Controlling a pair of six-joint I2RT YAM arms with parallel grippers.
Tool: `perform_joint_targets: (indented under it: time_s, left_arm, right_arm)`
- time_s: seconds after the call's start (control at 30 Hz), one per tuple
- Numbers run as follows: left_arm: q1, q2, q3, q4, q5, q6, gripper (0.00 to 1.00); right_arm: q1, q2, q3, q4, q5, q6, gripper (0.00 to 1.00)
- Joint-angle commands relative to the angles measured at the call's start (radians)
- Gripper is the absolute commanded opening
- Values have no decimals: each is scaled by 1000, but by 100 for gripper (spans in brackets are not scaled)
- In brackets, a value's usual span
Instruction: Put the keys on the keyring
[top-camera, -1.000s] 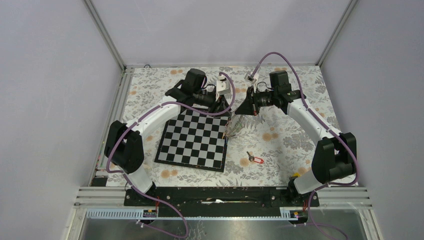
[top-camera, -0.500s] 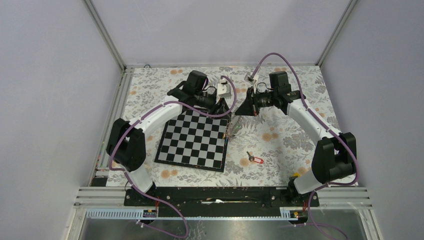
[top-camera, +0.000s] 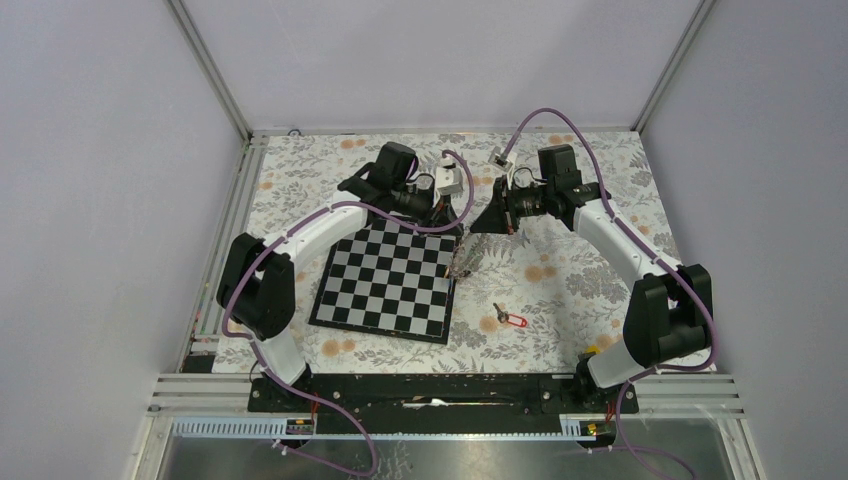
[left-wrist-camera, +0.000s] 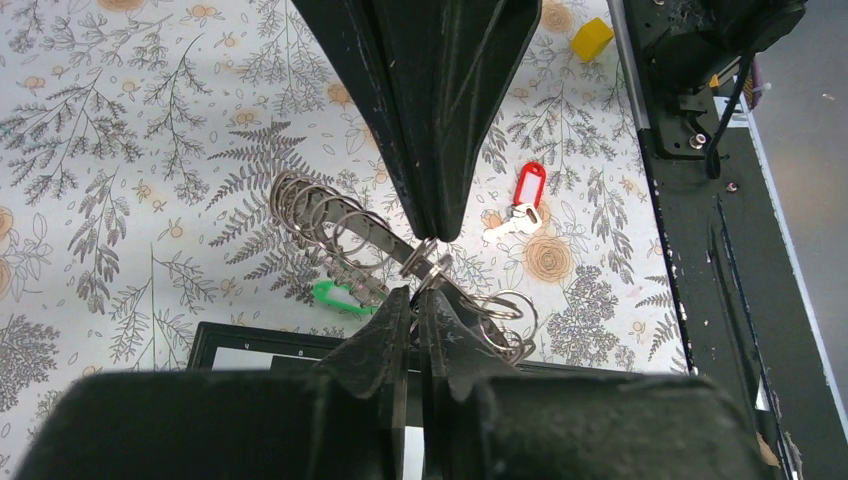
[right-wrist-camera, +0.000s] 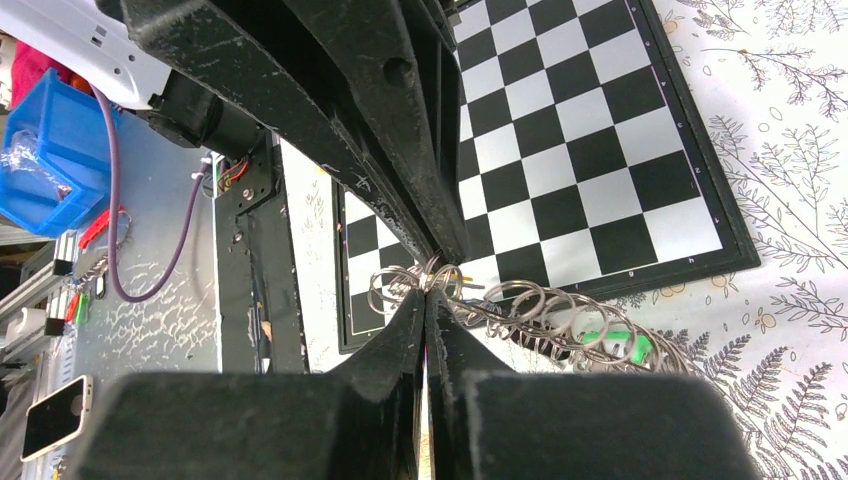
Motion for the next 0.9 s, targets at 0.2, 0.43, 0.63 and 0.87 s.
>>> perform_joint_targets:
  time_s: [0.2,0.43,0.63,0.87]
  left_arm:
    - [10,-40,-10,3,46,48,0]
    - [9,-91,-10,-46,31,111,0]
    - [11,-107,-20,-101,80,188,0]
    - [24,-109,-37,-103,192,200,0]
  right_arm:
    - [6,-48,0,18,11,-13,0]
    - [7,-43,-5,37,45,5,0]
    - [8,-38,-5,45,69,19,11]
    - [7,-64,12,-11,69,-32,30]
